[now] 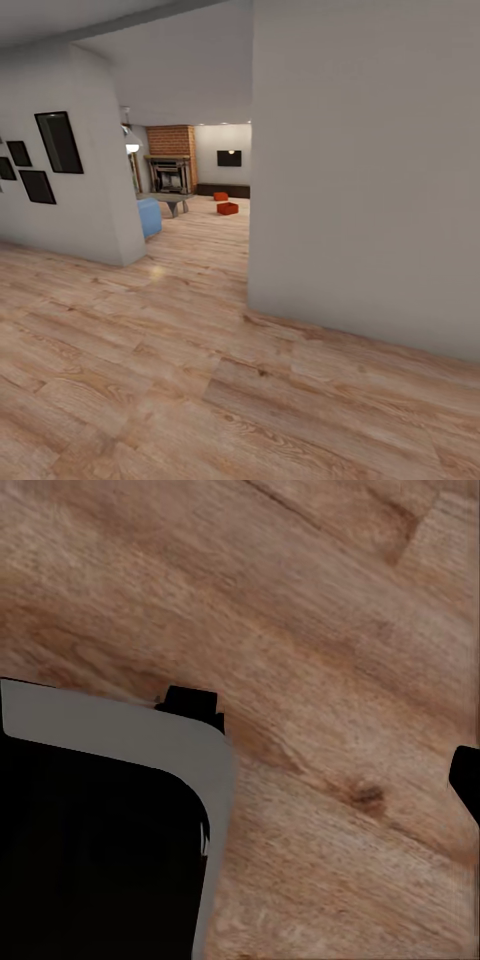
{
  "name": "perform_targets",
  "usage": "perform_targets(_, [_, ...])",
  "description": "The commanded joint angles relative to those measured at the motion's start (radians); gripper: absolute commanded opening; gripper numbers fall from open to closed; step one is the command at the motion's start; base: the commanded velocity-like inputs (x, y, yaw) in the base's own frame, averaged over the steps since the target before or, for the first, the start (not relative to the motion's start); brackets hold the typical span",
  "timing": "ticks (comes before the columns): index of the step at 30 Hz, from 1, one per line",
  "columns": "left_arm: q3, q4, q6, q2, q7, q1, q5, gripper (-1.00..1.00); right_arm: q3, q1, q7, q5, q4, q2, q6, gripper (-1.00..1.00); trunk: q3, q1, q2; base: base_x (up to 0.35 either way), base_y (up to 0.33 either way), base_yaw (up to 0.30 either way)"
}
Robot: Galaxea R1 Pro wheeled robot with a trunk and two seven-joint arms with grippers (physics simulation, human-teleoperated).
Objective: Move the two storage containers from the living room to the garage. In the garage, place one container on the floor and stack the other container on top of it (either order is fine).
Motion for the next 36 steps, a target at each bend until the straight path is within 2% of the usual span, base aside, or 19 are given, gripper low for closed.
perform_targets(1, [0.003,0.0,-0.002,0.0,0.001,0.0,0.002,1.0,0.006,-0.001,0.001,0.004,0.003,0.0,-0.006,1.0,-0.001,0.001,0.0,0.321,0.0,0.182])
perform_targets(8, [0.003,0.0,-0.002,0.0,0.001,0.0,0.002,1.0,0.006,-0.001,0.001,0.004,0.003,-0.001,-0.009,1.0,-0.001,0.001,0.0,0.321,0.0,0.14])
perform_targets(31, [0.004,0.0,-0.002,0.0,0.001,0.0,0.002,1.0,0.006,-0.001,0.001,0.004,0.003,-0.001,-0.013,1.0,-0.001,0.001,0.0,0.321,0.0,0.006])
perform_targets(36, [0.004,0.0,-0.002,0.0,0.001,0.0,0.002,1.0,0.006,-0.001,0.001,0.004,0.003,-0.002,-0.014,1.0,-0.001,0.001,0.0,0.321,0.0,0.19])
